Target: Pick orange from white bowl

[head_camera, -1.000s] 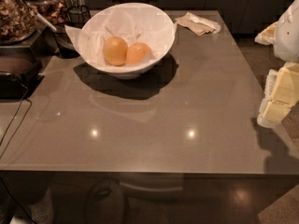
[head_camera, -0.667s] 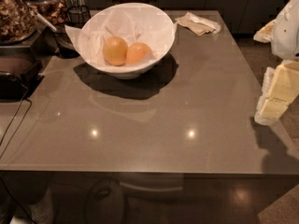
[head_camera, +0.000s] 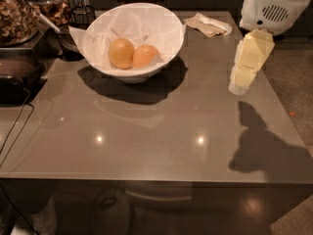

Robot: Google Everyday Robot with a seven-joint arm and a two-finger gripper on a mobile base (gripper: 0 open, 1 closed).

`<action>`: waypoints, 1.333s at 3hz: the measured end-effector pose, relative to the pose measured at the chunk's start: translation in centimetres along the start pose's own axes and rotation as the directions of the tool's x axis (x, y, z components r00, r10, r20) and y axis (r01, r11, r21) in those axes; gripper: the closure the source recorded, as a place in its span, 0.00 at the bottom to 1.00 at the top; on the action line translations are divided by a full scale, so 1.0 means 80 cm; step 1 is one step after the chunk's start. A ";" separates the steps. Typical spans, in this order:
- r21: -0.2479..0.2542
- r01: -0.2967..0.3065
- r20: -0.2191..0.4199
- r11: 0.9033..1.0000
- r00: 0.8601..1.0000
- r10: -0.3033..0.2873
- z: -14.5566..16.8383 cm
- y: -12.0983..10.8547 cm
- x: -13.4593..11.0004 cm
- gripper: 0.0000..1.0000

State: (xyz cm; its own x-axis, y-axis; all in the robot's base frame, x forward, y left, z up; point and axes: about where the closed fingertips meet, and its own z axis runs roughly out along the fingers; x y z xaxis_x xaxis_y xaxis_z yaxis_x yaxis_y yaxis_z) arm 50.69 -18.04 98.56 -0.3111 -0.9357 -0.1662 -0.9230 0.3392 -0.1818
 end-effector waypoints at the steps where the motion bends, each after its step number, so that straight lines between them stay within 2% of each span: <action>1: -0.007 0.042 0.042 0.999 0.998 -0.042 -0.001 -0.021 -0.050 0.00; 2: 0.025 0.044 0.069 0.999 0.997 -0.045 -0.003 -0.030 -0.061 0.00; 3: 0.000 -0.033 0.140 0.999 0.990 0.033 0.013 -0.053 -0.087 0.00; 4: -0.052 -0.095 0.163 0.994 0.981 0.102 0.038 -0.082 -0.124 0.00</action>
Offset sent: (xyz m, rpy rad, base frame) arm 0.0235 0.0262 0.0092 0.0258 -0.0087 0.0407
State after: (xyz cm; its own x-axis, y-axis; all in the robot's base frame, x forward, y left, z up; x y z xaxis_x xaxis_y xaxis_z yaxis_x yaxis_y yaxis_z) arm 60.48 -10.69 98.46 -0.3625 -0.8679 -0.3396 -0.8998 0.4209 -0.1150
